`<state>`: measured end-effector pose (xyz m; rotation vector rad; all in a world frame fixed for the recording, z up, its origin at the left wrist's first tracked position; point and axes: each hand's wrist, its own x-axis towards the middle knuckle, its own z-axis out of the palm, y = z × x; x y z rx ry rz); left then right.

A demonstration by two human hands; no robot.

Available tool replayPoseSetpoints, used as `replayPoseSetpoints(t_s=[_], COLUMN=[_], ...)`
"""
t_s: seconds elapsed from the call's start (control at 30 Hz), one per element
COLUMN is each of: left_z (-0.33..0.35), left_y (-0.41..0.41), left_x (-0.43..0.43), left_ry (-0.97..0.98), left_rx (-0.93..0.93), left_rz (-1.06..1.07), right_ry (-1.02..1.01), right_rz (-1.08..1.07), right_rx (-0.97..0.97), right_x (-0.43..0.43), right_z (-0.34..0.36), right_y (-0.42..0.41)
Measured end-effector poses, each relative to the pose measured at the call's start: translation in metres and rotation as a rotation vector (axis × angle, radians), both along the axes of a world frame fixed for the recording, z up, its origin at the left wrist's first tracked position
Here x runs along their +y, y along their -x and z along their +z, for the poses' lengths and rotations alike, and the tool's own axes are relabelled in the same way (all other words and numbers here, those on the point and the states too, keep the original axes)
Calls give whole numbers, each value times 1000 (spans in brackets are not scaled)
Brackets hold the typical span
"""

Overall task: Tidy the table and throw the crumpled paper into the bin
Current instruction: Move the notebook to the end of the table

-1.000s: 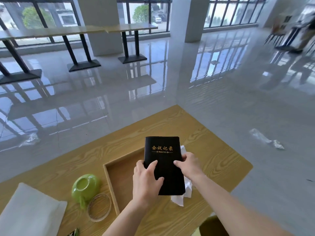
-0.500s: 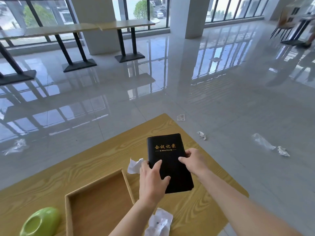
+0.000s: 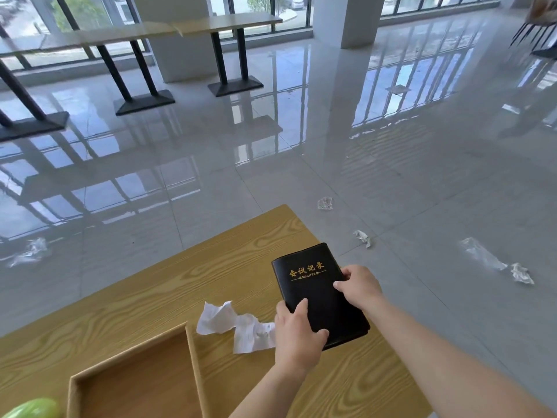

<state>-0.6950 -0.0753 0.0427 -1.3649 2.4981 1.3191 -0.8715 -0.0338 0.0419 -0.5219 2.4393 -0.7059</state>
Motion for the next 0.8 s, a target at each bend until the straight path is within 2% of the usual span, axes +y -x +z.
replayPoseSetpoints(t_s=[0.2,0.37,0.47,0.53,0.67,0.8], left_z=[-21,-35,-38,-40,-47,-51], left_y=[10,8,8,8,8,9], left_x=[10,9,10,12,10,10], left_ry=[-66,62,251,360,403,402], left_rx=[-32,-17,-47,-69,-97,-92], left_rz=[18,-40,-205,-336,-433,-424], right_ry=[-42,-12,74,88,23,-7], right_rz=[21,106,235,377,662,719], right_rx=[2,98,200,346,536,544], right_x=[-7,-5,15,35,65,71], right_z=[-36,-50,-52,-55,-65,-78], right_y=[12,4,2,-3,-10,-7])
